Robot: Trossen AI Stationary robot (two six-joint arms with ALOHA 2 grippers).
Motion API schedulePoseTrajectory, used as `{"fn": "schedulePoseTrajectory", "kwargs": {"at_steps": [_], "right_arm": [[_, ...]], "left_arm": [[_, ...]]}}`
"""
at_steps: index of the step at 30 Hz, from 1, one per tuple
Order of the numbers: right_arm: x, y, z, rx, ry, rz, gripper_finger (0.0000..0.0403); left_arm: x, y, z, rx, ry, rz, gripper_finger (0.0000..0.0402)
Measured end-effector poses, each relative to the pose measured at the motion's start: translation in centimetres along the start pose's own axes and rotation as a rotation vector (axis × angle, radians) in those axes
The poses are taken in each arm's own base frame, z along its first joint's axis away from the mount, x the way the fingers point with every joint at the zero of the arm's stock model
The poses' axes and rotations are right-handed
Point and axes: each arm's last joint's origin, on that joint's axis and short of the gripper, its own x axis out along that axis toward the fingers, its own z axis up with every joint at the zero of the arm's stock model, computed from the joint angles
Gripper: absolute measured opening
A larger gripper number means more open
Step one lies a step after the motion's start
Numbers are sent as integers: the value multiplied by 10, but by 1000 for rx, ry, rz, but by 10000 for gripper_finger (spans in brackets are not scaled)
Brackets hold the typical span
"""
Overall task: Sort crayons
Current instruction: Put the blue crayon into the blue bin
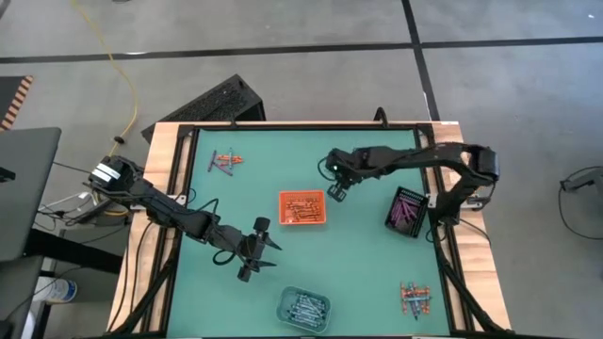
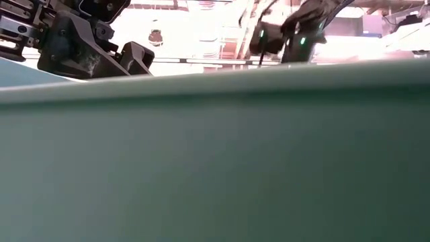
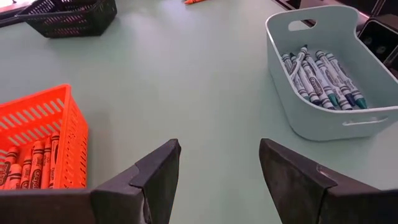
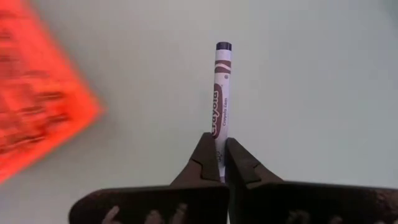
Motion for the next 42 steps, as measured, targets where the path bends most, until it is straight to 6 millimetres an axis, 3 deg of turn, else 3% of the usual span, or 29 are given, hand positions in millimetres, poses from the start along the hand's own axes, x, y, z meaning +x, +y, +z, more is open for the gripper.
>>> {"fn": "schedulePoseTrajectory", "kwargs": {"at_steps": [7, 17, 30, 38, 42], "right_arm": [[-45, 47, -18, -78, -93, 118, 1], [-83, 148, -69, -189, -213, 409, 0], [-83, 250, -128, -270, -244, 743, 0], [-86, 300, -133, -333, -225, 812, 2], [-79, 309, -129, -350, -189, 774, 4]], "left_arm": [[0, 0, 0, 1, 1, 1, 210], [0, 0, 0, -2, 2, 1, 210], [0, 1, 1, -81, -5, 29, 210], [0, 1, 1, -127, -9, 45, 210], [0, 1, 1, -144, -6, 44, 210]]}}
